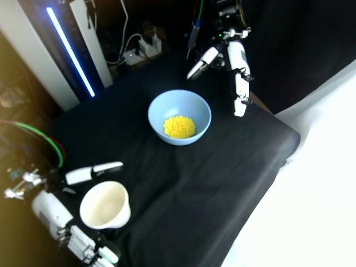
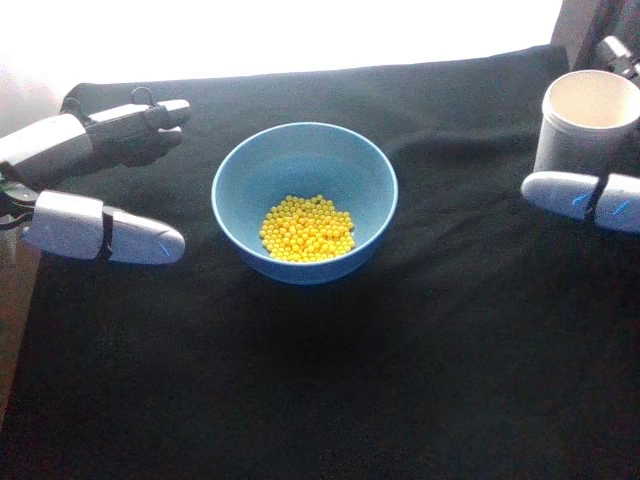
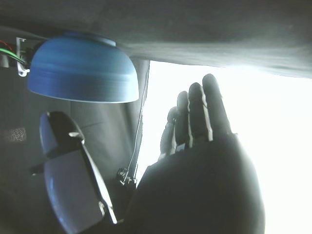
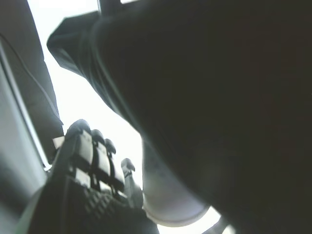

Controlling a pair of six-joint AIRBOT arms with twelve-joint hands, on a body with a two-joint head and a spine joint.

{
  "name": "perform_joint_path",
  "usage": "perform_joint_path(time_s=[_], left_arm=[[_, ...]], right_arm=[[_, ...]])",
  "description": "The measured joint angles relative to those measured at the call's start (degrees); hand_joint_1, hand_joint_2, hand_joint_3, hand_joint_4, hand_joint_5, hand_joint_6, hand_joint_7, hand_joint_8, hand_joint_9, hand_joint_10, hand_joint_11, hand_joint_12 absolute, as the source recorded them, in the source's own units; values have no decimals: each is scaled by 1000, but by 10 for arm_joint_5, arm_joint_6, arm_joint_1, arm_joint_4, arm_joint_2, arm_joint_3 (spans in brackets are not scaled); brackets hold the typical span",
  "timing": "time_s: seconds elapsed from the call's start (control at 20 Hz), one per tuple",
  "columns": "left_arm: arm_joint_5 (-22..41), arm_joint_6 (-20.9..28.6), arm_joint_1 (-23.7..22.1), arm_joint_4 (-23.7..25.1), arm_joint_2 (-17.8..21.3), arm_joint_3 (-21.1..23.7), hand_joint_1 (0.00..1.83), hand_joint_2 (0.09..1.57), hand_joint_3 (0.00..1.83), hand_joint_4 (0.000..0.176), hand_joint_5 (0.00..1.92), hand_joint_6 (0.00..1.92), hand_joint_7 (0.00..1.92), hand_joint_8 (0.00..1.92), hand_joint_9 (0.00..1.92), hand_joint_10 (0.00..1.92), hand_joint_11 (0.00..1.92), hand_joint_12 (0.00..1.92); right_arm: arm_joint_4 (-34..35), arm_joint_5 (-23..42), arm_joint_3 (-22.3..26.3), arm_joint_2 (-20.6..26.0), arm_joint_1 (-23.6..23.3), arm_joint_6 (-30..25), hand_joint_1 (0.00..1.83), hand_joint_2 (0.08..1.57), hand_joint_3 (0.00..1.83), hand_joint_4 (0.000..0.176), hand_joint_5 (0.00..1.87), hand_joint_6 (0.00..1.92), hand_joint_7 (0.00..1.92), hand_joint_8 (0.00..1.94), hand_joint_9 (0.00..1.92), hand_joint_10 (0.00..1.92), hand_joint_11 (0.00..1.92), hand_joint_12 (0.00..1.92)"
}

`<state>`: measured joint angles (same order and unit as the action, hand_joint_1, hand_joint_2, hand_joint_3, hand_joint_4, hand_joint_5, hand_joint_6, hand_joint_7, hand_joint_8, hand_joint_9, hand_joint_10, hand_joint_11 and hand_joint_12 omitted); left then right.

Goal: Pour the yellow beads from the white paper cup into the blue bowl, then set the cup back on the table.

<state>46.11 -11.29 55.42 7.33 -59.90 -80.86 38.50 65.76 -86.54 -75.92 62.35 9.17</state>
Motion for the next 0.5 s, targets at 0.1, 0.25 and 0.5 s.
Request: perform_joint_path(time_s=[0.1, 0.25, 0.5], left_arm=[[0, 0, 0, -5, 0, 0, 724, 746, 0, 76, 62, 0, 217, 0, 208, 0, 157, 149], [1, 0, 0, -5, 0, 0, 729, 747, 0, 66, 52, 0, 185, 0, 173, 0, 136, 138], [9, 0, 9, -23, 0, 0, 771, 730, 0, 90, 47, 7, 106, 2, 109, 8, 77, 114]], right_arm=[[-2, 5, 2, 16, 0, 0, 801, 450, 0, 176, 0, 0, 0, 0, 0, 0, 0, 0], [1, 11, 8, 21, 0, 0, 833, 456, 0, 176, 0, 0, 0, 0, 0, 0, 0, 0], [-17, 8, 38, 53, 0, 13, 843, 439, 0, 176, 0, 0, 0, 0, 0, 0, 0, 0]])
